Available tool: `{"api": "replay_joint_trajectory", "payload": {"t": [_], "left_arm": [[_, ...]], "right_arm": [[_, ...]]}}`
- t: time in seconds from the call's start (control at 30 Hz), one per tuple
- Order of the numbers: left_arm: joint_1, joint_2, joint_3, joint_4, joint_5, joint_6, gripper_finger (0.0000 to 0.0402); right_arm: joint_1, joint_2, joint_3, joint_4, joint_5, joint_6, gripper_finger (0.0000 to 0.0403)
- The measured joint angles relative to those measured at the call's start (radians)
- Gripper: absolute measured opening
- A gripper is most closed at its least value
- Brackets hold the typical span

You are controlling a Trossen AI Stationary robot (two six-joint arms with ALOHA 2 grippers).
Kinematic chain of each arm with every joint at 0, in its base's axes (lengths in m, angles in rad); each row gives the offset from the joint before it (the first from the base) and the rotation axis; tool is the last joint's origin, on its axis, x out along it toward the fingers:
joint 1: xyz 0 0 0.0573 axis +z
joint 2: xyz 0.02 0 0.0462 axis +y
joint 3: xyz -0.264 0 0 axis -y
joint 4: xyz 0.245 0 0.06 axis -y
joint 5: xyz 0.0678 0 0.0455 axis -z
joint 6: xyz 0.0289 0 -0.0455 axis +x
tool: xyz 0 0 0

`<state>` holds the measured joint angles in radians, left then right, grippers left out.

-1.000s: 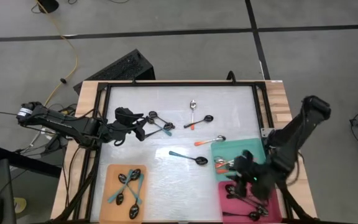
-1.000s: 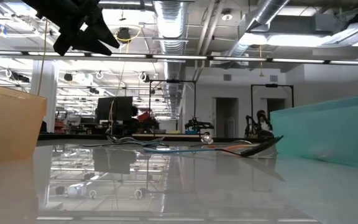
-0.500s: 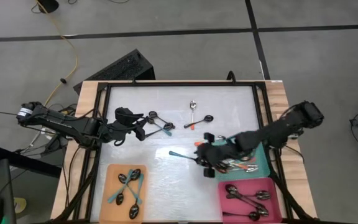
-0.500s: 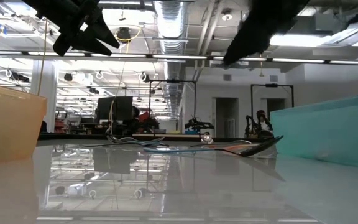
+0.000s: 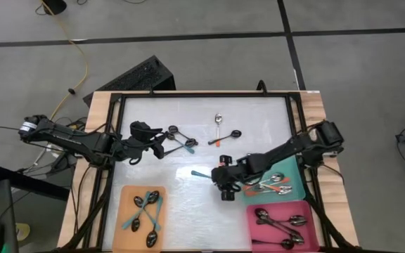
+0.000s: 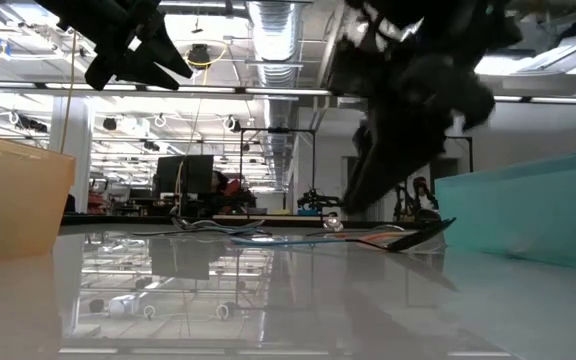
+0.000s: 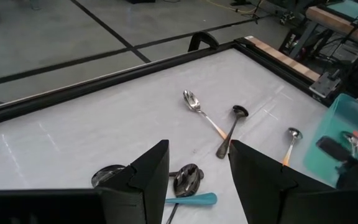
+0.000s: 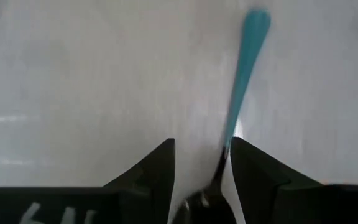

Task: Sort silverware by color (type)
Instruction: Put the blue spoon into the orange bin

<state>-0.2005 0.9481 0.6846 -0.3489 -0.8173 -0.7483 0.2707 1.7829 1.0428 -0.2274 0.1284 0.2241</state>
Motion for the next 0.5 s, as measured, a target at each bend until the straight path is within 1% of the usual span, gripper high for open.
{"api": "replay_joint_trajectory", "payload": {"t": [0.13, 0.23, 0.33, 0.43, 0.5], "left_arm": [[0.000, 0.000, 0.000, -0.002, 0.000, -0.013, 0.0151], [0.000, 0.000, 0.000, -0.001, 0.000, -0.016, 0.0151], [0.000, 0.000, 0.000, 0.002, 0.000, -0.016, 0.0151], [0.000, 0.001, 0.000, 0.002, 0.001, -0.016, 0.0151], [0.000, 0.001, 0.000, 0.002, 0.001, -0.016, 0.0151]], "right_arm": [[-0.013, 0.053, 0.001, 0.021, 0.005, 0.002, 0.0173], [-0.024, 0.089, -0.001, 0.029, 0.029, 0.004, 0.0178], [-0.029, 0.104, 0.002, 0.045, 0.037, 0.014, 0.0177], [-0.036, 0.114, 0.003, 0.045, 0.040, 0.035, 0.0167], [-0.039, 0.115, 0.003, 0.042, 0.040, 0.041, 0.0149]]}}
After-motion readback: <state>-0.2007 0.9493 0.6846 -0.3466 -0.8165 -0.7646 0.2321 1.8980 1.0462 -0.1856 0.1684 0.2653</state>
